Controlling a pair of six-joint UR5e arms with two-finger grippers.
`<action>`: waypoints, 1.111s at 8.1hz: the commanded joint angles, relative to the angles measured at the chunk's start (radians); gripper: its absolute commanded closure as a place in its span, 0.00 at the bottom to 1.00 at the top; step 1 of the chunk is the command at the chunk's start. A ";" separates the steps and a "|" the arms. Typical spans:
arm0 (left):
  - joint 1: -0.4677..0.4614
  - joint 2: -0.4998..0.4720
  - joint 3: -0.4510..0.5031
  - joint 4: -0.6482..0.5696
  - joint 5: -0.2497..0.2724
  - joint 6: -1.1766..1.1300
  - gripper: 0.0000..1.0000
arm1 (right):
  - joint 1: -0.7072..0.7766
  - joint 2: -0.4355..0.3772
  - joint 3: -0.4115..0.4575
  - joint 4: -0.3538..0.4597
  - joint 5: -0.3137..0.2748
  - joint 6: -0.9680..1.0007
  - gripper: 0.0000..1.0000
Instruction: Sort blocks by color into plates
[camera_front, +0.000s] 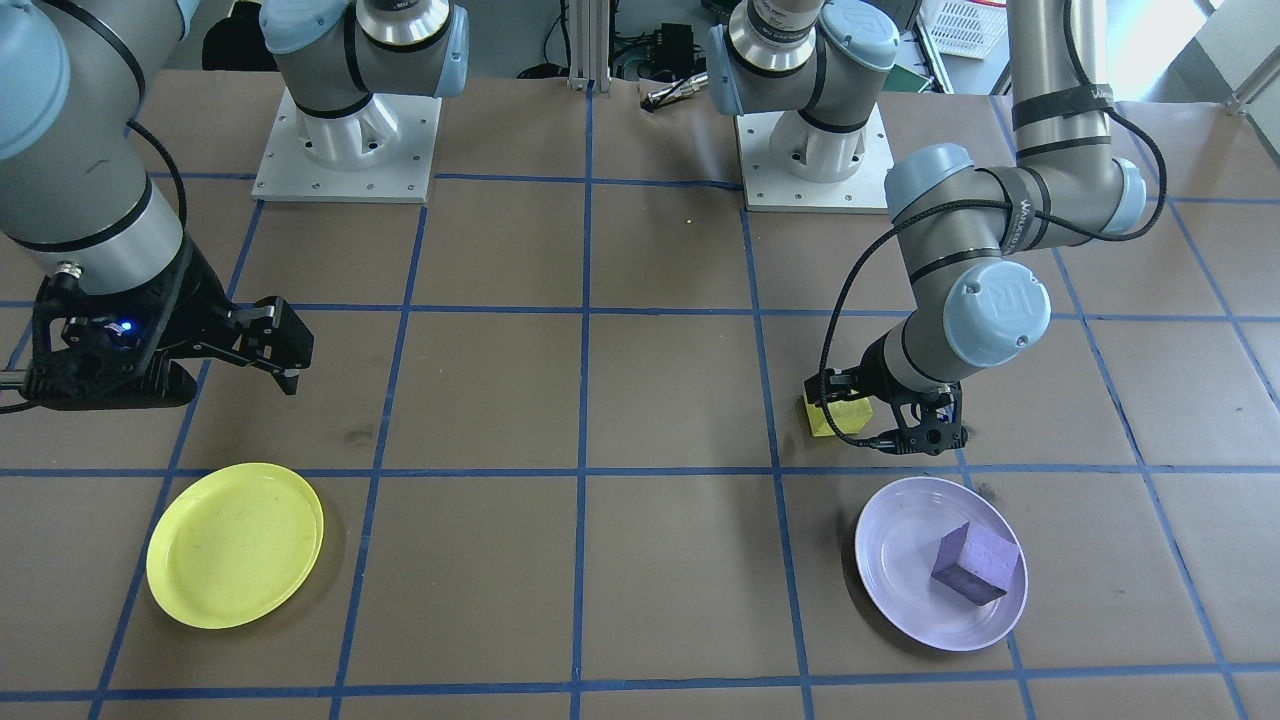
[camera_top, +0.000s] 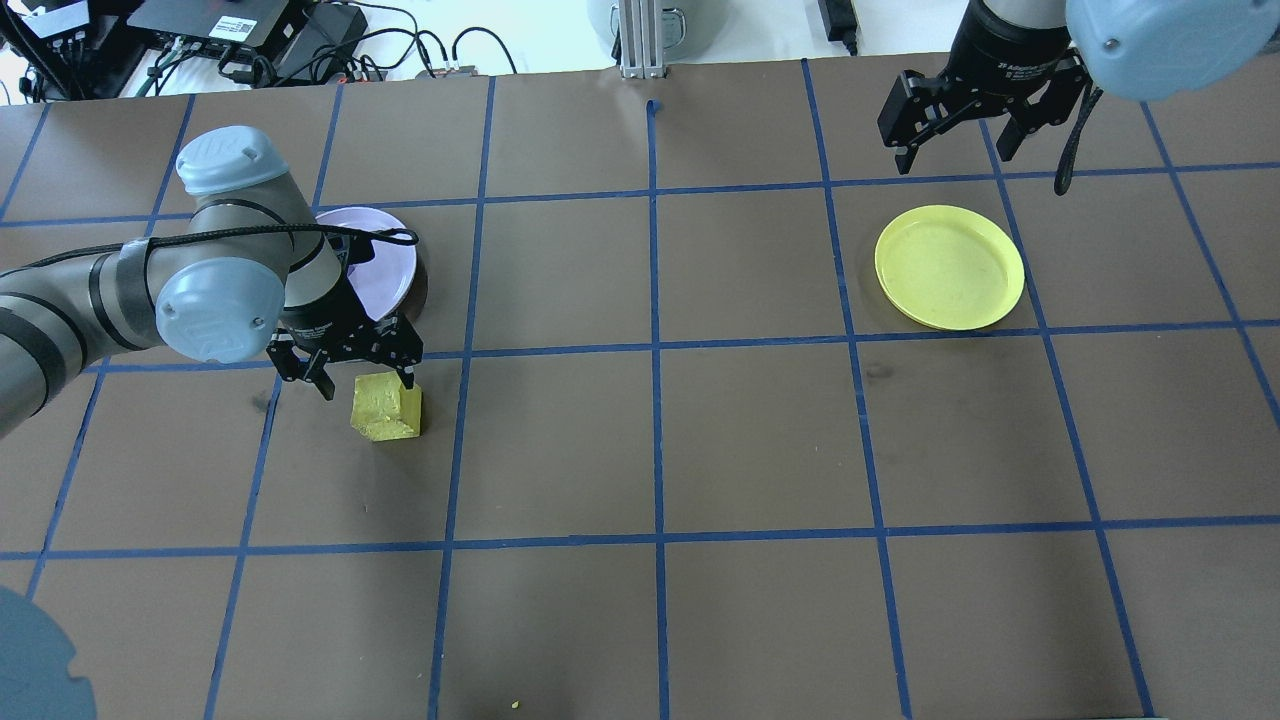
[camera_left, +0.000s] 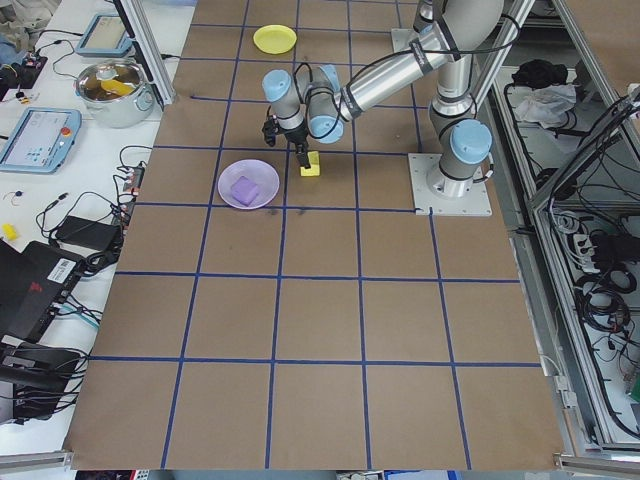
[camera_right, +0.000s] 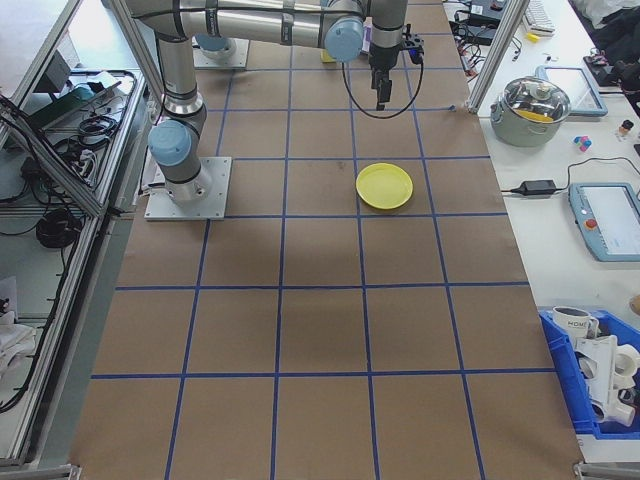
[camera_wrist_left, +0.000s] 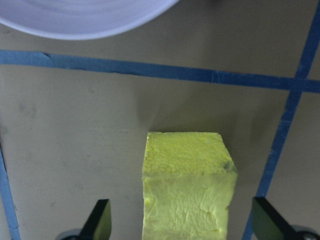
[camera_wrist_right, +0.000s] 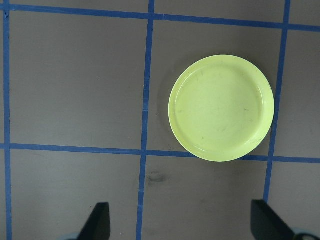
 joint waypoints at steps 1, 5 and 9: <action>-0.001 -0.018 -0.047 0.027 -0.002 0.010 0.01 | 0.000 0.000 0.000 -0.001 0.000 0.000 0.00; -0.001 -0.019 -0.069 0.061 -0.003 0.048 0.75 | 0.000 0.000 0.000 -0.002 0.000 -0.003 0.00; -0.078 0.105 -0.036 -0.037 -0.130 -0.042 1.00 | 0.000 0.002 0.000 -0.010 0.000 -0.003 0.00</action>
